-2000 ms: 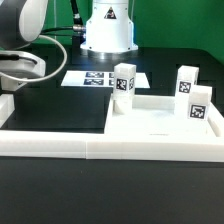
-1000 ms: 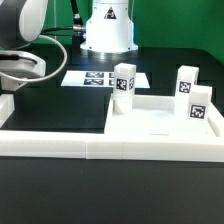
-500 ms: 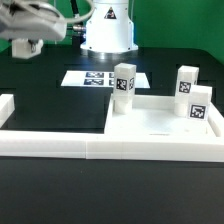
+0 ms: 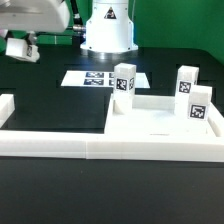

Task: Assemble square table

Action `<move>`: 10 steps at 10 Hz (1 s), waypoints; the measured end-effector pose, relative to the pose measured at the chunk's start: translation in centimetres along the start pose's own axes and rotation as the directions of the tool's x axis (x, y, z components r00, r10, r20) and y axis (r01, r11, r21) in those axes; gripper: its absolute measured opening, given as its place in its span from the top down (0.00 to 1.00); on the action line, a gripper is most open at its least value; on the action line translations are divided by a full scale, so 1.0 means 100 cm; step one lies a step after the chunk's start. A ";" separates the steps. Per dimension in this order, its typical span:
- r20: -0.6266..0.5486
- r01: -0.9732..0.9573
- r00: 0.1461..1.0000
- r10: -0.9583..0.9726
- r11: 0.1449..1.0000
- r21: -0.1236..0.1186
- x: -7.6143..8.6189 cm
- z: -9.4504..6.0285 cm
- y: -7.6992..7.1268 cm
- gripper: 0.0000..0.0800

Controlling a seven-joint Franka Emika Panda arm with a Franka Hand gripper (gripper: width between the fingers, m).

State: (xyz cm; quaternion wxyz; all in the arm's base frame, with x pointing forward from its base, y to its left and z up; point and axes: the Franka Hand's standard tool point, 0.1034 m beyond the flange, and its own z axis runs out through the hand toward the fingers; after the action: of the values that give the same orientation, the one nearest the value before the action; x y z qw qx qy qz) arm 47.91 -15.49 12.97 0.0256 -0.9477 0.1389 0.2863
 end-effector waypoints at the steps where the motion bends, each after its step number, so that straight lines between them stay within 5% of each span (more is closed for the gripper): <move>1: -0.074 -0.062 0.995 0.061 0.998 -0.013 0.010 -0.016 -0.031 0.64; 3: -0.265 -0.138 0.956 0.123 0.990 -0.037 0.040 -0.043 -0.083 0.64; 6: -0.475 -0.089 0.877 0.075 0.996 -0.008 0.051 -0.047 -0.094 0.64; 10: -0.529 -0.081 0.846 0.067 0.997 -0.004 0.056 -0.046 -0.097 0.64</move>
Offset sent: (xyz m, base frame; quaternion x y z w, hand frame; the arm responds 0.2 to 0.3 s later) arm 0.0000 0.0000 0.0000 0.0000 0.1938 0.0000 0.9810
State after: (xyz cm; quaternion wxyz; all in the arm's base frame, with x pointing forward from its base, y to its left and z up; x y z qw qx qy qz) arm 57.56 -8.19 13.41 -0.0371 -0.9840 0.1733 0.0173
